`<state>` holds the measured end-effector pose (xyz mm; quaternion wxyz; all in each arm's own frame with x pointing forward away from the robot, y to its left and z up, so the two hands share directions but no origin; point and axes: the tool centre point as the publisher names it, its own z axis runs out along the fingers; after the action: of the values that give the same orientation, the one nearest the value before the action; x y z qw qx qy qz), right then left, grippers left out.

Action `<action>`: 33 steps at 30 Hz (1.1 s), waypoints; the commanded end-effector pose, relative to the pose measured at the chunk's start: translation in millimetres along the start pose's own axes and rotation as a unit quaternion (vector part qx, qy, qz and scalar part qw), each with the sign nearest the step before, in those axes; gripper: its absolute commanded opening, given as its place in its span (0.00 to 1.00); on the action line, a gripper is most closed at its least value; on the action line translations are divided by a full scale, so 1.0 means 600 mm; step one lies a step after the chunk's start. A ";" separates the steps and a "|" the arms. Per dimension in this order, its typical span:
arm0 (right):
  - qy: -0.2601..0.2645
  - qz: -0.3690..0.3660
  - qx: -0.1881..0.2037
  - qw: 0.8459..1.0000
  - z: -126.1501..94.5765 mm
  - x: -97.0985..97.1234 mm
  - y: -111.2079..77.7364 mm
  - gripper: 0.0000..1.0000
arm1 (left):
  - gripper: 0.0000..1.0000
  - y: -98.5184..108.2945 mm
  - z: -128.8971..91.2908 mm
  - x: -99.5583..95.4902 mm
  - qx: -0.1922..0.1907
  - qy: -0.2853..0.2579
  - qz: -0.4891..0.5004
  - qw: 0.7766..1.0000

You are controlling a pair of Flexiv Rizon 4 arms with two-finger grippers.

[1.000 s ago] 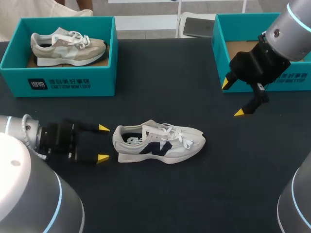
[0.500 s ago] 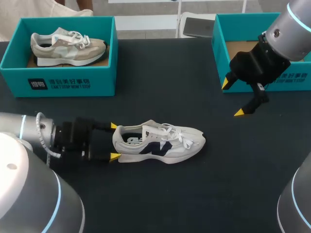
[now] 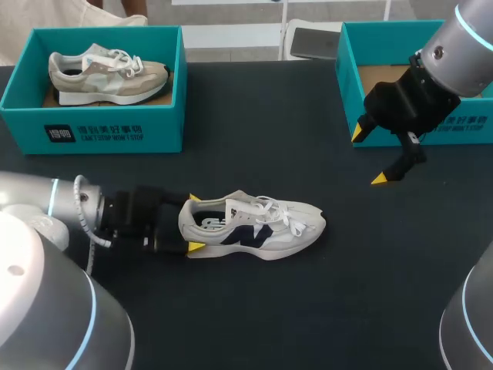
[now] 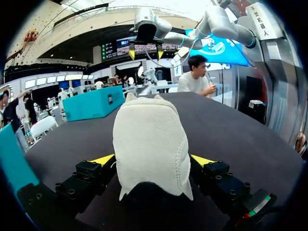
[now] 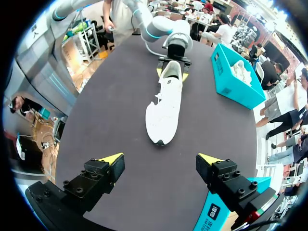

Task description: Take the shoe out of the shoebox, open the shoe tongue, remove and reinsert the insole, then place the shoe into the shoebox

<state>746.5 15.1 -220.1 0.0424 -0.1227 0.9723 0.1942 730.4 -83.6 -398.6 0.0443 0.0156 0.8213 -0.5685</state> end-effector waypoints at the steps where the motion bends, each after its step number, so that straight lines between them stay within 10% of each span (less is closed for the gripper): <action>1: 0.000 0.001 0.002 1.000 0.002 0.000 0.001 1.00 | 1.00 0.006 0.020 -0.003 -0.002 0.003 -0.002 1.000; 21: 0.000 0.001 0.002 1.000 0.002 0.000 0.001 1.00 | 0.98 0.024 0.045 0.007 -0.024 0.014 -0.001 1.000; 26: 0.000 0.001 0.002 1.000 0.002 0.000 0.001 1.00 | 0.00 0.025 0.044 0.008 -0.023 0.013 -0.003 1.000; 33: 0.000 0.001 0.002 1.000 0.002 0.000 0.001 1.00 | 0.00 0.025 0.045 0.011 -0.025 0.016 -0.009 1.000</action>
<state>746.5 15.1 -220.1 0.0424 -0.1227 0.9723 0.1942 727.1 -102.0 -420.1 0.0266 0.0155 0.8354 -0.5487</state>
